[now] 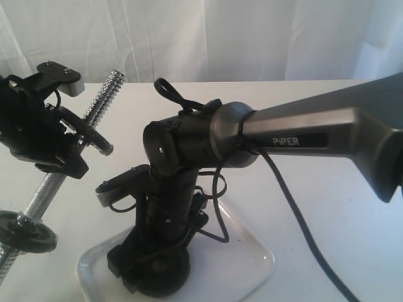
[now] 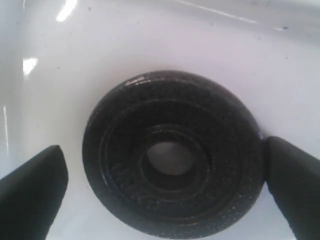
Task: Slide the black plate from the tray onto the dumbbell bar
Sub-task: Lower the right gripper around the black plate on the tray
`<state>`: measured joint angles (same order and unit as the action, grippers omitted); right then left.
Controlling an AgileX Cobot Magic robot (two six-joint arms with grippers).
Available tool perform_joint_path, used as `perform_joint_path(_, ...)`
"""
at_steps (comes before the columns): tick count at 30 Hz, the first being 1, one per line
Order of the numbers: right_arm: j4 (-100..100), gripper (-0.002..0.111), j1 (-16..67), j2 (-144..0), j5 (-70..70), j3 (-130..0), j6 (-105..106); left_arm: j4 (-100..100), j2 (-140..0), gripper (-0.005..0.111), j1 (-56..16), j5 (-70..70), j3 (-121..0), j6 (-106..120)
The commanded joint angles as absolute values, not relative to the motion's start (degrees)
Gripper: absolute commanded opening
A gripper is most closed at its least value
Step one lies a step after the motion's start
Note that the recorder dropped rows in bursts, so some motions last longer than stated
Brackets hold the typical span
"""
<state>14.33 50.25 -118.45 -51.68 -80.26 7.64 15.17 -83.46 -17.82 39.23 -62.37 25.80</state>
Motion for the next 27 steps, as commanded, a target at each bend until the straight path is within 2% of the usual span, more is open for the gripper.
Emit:
perform_joint_path(1, 14.9, 0.105, 50.3, -120.3, -53.9, -79.4, 7.6, 18.8, -80.3, 0.000, -17.8, 38.0, -64.4, 25.3)
perform_joint_path(27, 16.4, 0.105, 50.3, -120.3, -54.5, -79.4, 4.2, 18.8, -80.3, 0.000, -17.8, 38.2, -64.4, 25.3)
